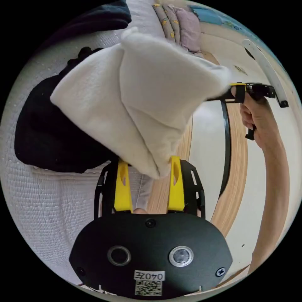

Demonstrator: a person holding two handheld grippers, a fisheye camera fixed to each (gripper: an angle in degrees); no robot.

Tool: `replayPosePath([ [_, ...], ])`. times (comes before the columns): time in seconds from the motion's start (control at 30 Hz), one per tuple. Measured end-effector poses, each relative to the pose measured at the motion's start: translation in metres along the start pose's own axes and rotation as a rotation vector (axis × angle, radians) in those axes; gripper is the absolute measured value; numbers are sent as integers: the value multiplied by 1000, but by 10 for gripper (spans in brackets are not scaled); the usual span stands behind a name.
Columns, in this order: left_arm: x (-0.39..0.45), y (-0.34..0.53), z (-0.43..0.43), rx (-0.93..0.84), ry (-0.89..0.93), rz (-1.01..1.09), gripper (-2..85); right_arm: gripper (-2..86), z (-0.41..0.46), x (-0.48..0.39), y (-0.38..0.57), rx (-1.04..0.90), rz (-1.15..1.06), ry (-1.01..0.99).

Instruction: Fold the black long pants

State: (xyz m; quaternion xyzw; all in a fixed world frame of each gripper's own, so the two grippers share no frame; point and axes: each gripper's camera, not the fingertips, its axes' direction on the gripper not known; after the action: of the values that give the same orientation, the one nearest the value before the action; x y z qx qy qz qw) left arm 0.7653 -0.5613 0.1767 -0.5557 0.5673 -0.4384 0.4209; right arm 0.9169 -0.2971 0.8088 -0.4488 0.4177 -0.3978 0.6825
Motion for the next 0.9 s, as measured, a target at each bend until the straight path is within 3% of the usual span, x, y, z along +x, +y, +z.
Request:
replayPosePath([
  [0.07,0,24,-12,-96,75,142,115,184,-11,-2,25,123,124,-45],
  [0.17,8,71,-58,-214,108,354,95,5,-23,-16,92,286,348,-69],
  [0.27,5,109,-120,-201,14,470,69,-6,-17,-34,142,383,463,-173],
  [0.43,9,124,-170,-124,-94,573,59,-9,15,-19,178,528,626,-630],
  [0.53,24,122,-174,-66,-120,634,55,-10,52,-46,168,447,551,-843],
  [0.67,59,120,-167,-2,-241,752,51,-10,62,-141,190,320,375,-738],
  [0.77,89,123,-139,-29,-336,893,47,-10,66,-146,230,375,421,-816],
  [0.83,108,124,-119,-27,-394,962,40,-10,78,-107,277,445,571,-954],
  [0.9,124,124,-97,-39,-443,1013,29,-10,87,-85,313,468,714,-906],
])
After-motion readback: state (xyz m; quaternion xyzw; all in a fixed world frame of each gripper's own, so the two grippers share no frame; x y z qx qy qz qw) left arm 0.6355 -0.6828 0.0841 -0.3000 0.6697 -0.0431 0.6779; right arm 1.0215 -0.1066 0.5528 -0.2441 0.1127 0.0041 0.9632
